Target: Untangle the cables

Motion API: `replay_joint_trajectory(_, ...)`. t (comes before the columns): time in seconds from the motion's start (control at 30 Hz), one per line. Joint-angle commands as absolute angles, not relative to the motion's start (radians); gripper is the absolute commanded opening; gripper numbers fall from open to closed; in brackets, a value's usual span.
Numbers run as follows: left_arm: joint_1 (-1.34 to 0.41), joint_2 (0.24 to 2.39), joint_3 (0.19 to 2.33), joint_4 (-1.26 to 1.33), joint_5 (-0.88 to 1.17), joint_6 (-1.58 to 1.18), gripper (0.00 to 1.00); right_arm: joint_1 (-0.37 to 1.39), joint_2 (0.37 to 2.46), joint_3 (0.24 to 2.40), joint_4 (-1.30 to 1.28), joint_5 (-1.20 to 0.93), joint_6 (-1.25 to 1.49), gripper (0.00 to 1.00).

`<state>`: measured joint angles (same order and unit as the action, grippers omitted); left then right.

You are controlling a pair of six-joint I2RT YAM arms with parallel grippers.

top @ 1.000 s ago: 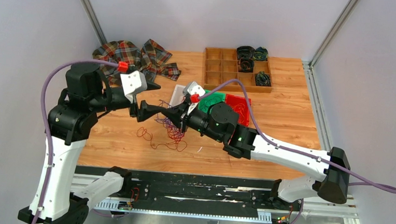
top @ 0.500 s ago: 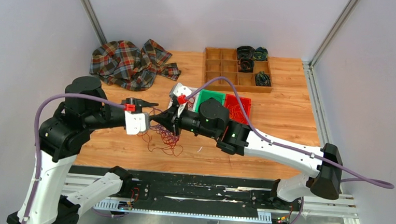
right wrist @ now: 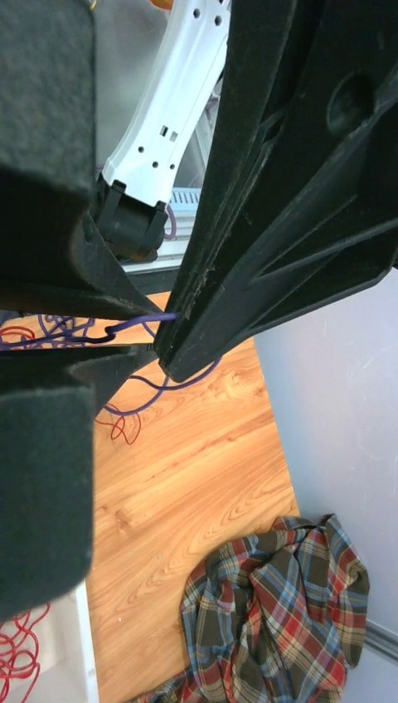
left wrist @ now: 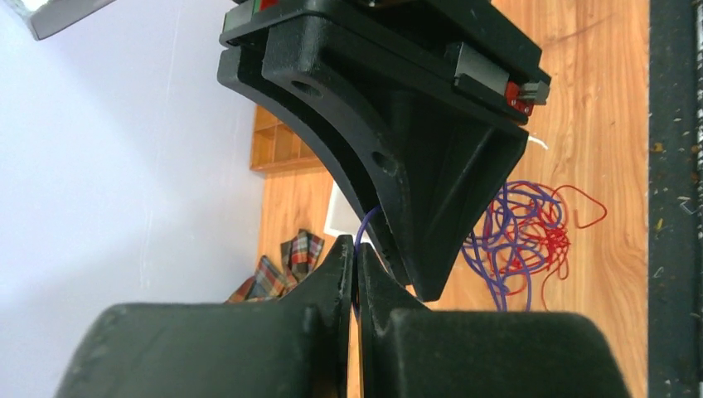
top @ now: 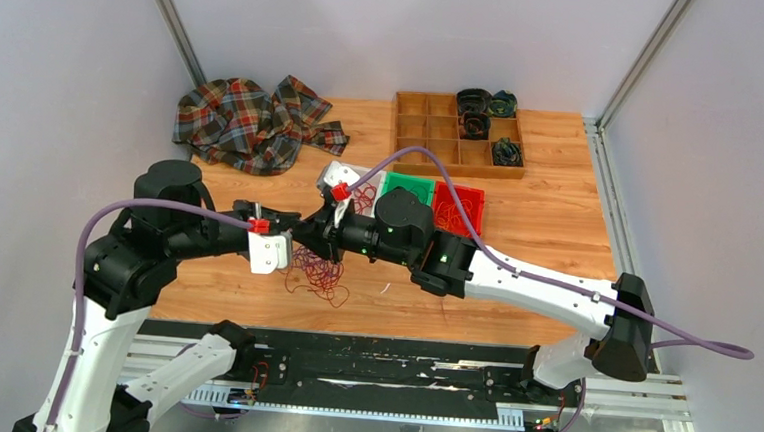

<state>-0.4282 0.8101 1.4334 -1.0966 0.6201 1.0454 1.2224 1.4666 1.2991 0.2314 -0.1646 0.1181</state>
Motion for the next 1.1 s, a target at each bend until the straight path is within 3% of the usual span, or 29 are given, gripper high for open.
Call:
replay_joint_trajectory(0.0, -0.434, 0.817, 1.448, -1.078, 0.584, 1.087, 0.00, 1.227, 1.472, 1.308, 0.268, -0.129, 0.145, 0.22)
replay_joint_trajectory(0.07, -0.435, 0.810, 1.453, -1.038, 0.581, 1.044, 0.00, 1.215, 1.474, 1.276, 0.314, -0.097, 0.173, 0.29)
replay_joint_trajectory(0.33, -0.434, 0.797, 1.478, -0.973, 0.612, 0.923, 0.01, 1.172, 1.522, 1.232, 0.447, -0.072, 0.245, 0.37)
replay_joint_trajectory(0.57, -0.434, 0.826, 1.583, -0.958, 0.612, 0.857, 0.01, 1.157, 1.546, 1.104, 0.588, -0.036, 0.275, 0.32)
replay_joint_trajectory(1.07, -0.434, 0.832, 1.663, -0.535, 0.340, 0.710, 0.00, 1.152, 1.572, 0.939, 0.652, 0.012, 0.293, 0.16)
